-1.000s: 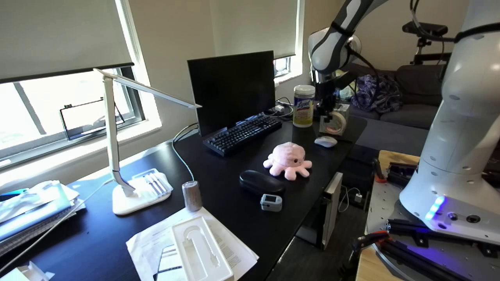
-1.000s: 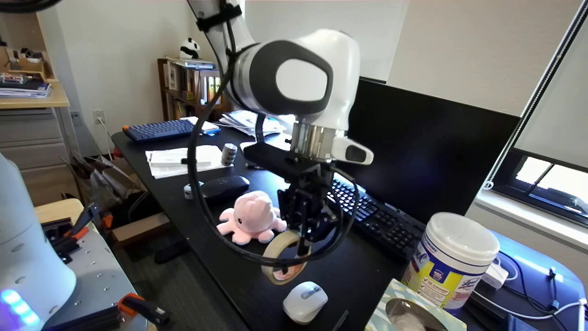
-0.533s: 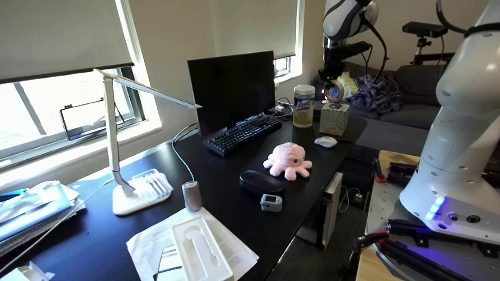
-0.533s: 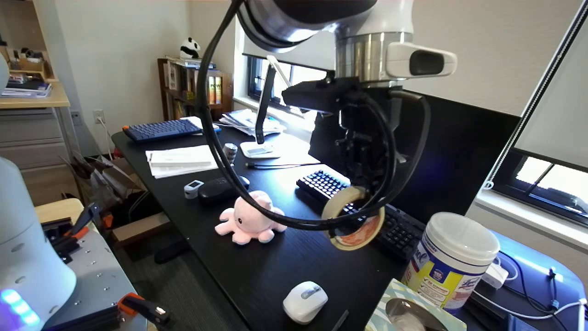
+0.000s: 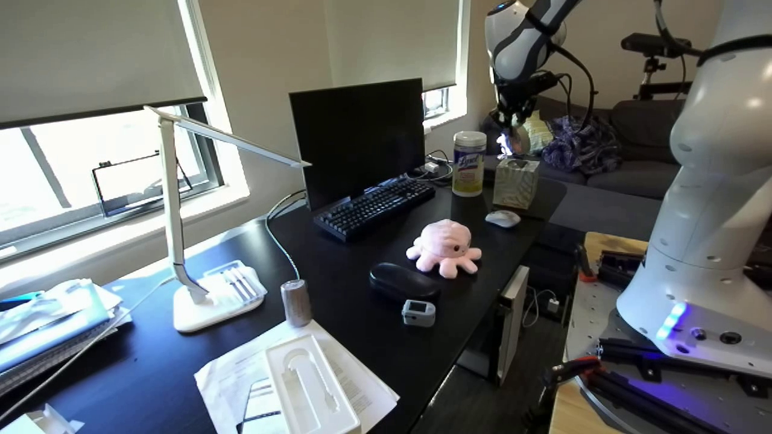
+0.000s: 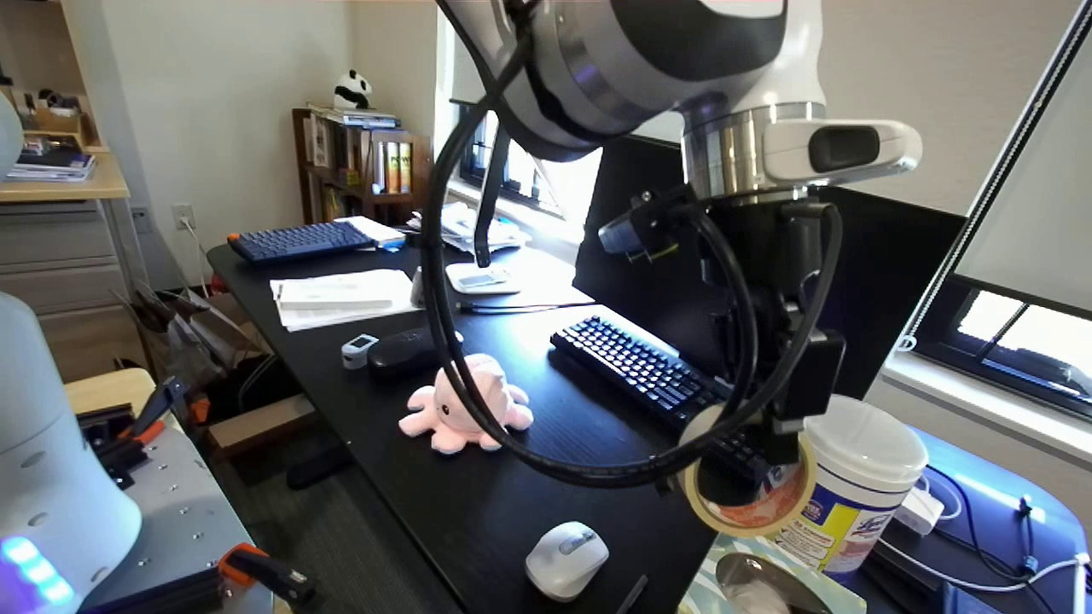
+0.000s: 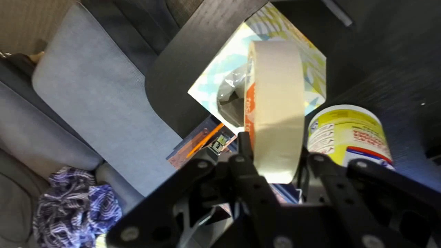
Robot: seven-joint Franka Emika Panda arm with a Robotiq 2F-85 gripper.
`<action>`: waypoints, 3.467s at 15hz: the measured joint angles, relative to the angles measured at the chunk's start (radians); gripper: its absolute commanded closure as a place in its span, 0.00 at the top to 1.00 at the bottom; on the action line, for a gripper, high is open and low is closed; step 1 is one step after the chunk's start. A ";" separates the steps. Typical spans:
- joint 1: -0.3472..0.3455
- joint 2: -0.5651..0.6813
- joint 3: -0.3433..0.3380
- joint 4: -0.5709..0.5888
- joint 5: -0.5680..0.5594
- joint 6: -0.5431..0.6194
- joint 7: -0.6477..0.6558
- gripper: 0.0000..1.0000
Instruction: Put the tape on the box on the right
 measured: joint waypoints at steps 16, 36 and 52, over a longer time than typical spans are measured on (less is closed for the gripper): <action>0.118 0.411 -0.042 0.335 -0.173 -0.425 0.535 0.07; 0.196 0.590 0.034 0.370 -0.486 -0.538 0.546 0.07; 0.192 0.501 0.054 0.271 -0.486 -0.611 0.566 1.00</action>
